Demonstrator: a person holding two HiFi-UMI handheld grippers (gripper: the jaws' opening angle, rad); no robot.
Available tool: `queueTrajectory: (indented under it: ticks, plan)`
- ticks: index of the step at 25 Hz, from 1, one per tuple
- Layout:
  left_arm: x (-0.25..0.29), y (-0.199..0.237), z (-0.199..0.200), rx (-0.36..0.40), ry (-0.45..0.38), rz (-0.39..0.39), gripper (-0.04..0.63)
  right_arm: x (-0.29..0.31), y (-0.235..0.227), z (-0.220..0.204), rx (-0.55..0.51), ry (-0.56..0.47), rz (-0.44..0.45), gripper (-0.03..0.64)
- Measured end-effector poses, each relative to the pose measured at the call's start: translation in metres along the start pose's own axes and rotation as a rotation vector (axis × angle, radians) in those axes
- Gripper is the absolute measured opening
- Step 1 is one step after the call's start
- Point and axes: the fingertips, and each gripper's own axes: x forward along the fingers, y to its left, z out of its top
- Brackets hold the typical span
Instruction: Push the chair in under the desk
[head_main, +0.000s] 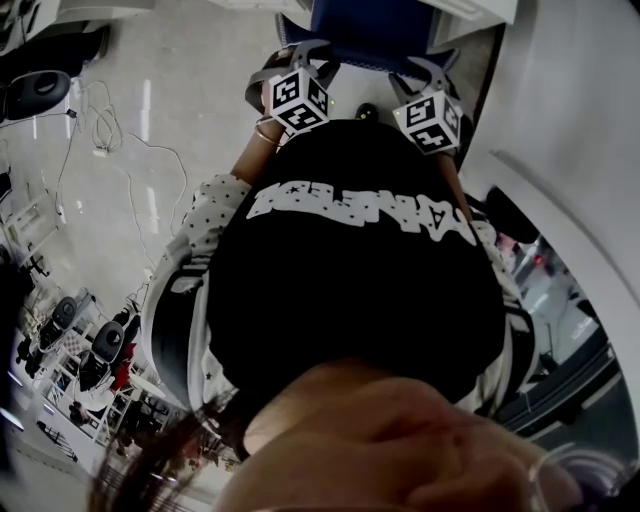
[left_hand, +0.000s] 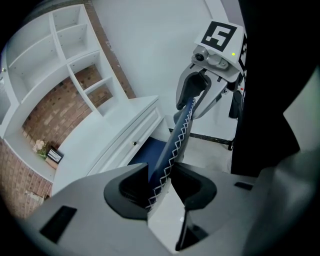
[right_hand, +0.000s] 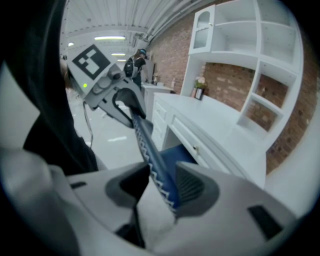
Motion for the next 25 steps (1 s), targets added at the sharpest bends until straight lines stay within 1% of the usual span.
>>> queueTrajectory:
  ticks: [5, 11, 17, 21, 25]
  plan:
    - [0.003, 0.007, 0.003, 0.000, 0.010, 0.007, 0.172, 0.001, -0.006, 0.004, -0.002, 0.003, 0.007, 0.179]
    - [0.003, 0.004, 0.007, 0.008, -0.004, -0.016, 0.172, -0.003, -0.008, 0.003, 0.012, 0.001, -0.020, 0.181]
    - [0.008, 0.010, 0.009, 0.010, -0.011, -0.020, 0.173, 0.003, -0.015, 0.004, 0.013, -0.001, -0.017, 0.183]
    - [0.010, 0.010, 0.010, 0.012, -0.018, -0.040, 0.173, 0.003, -0.016, 0.003, 0.032, 0.016, -0.010, 0.184]
    - [0.012, 0.015, 0.010, 0.015, -0.023, -0.046, 0.175, 0.005, -0.020, 0.005, 0.037, 0.020, -0.027, 0.187]
